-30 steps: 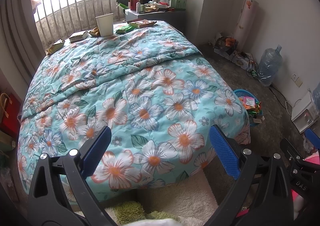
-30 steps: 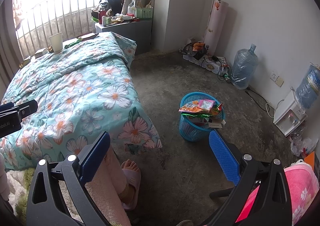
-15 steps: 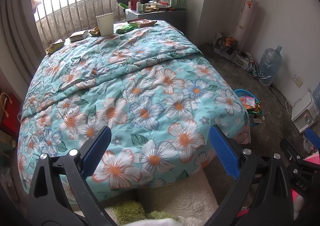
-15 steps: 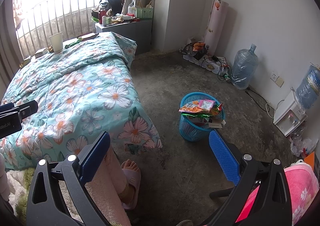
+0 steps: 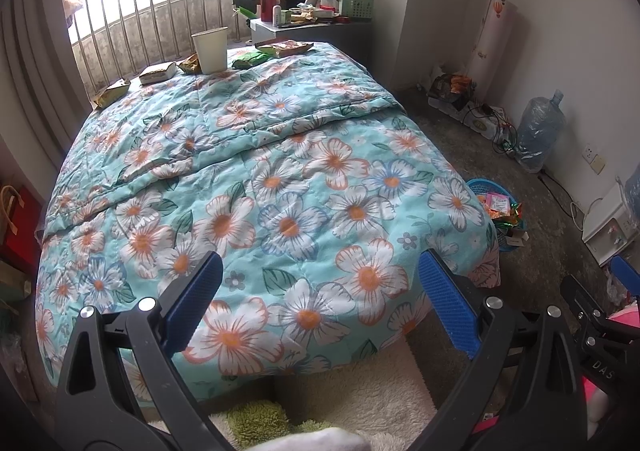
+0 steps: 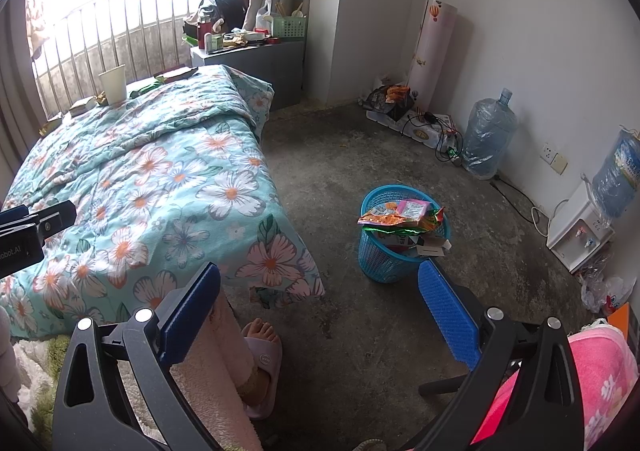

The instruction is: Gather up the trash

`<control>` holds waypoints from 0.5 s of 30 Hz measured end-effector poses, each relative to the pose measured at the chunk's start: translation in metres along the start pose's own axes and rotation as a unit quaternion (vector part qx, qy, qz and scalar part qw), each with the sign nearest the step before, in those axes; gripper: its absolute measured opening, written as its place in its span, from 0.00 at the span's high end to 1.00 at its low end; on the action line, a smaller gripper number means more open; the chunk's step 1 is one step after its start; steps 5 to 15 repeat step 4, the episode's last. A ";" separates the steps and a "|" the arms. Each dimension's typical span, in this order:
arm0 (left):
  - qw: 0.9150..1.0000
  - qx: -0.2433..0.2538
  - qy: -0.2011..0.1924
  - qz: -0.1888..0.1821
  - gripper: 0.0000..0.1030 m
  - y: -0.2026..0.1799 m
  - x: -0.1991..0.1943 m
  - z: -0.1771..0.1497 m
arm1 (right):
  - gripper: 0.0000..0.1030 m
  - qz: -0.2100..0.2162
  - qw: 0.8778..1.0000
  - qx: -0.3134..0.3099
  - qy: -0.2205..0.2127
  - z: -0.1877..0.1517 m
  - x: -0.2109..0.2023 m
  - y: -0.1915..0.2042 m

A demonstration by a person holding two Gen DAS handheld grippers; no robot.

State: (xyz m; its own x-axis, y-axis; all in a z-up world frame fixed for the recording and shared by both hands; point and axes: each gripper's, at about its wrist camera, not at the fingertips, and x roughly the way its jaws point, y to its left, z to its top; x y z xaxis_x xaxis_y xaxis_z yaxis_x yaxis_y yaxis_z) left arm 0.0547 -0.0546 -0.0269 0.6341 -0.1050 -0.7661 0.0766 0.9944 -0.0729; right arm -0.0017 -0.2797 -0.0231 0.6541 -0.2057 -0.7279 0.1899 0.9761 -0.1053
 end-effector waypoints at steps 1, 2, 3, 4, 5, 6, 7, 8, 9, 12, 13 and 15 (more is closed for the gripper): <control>1.000 0.000 0.000 0.000 0.09 0.000 0.000 0.000 | 0.06 0.000 1.000 0.000 0.000 0.000 0.000 0.000; 1.000 0.000 0.000 -0.001 0.09 0.000 0.000 0.000 | 0.06 0.000 1.000 0.000 0.000 0.000 0.000 0.000; 1.000 0.001 0.000 0.000 0.09 0.000 0.000 0.000 | 0.06 0.000 1.000 0.000 0.000 0.000 0.000 0.000; 1.000 0.000 0.001 -0.001 0.09 0.000 0.000 0.000 | 0.06 0.000 1.000 0.000 0.000 0.000 0.000 0.000; 1.000 0.000 0.001 -0.001 0.09 0.000 0.000 0.000 | 0.06 0.000 1.000 0.000 0.000 0.000 0.000 0.000; 1.000 0.000 0.001 -0.001 0.09 0.000 0.000 0.000 | 0.06 0.000 1.000 0.000 0.000 0.000 0.000 0.000; 1.000 0.000 0.001 -0.001 0.09 0.000 0.000 0.000 | 0.06 0.000 1.000 0.000 0.000 0.000 0.000 0.000; 1.000 0.000 0.001 -0.001 0.09 0.000 0.000 0.000 | 0.06 0.000 1.000 0.000 0.000 0.000 0.000 0.000; 1.000 0.000 0.001 -0.001 0.09 0.000 0.000 0.000 | 0.06 0.000 1.000 0.000 0.000 0.000 0.000 0.000; 1.000 0.000 0.001 -0.001 0.09 0.000 0.000 0.000 | 0.06 0.000 1.000 0.000 0.000 0.000 0.000 0.000; 1.000 0.000 0.001 -0.001 0.09 0.000 0.000 0.000 | 0.06 0.000 1.000 0.000 0.000 0.000 0.000 0.000; 1.000 0.000 0.001 -0.001 0.09 0.000 0.000 0.000 | 0.06 0.000 1.000 0.000 0.000 0.000 0.000 0.000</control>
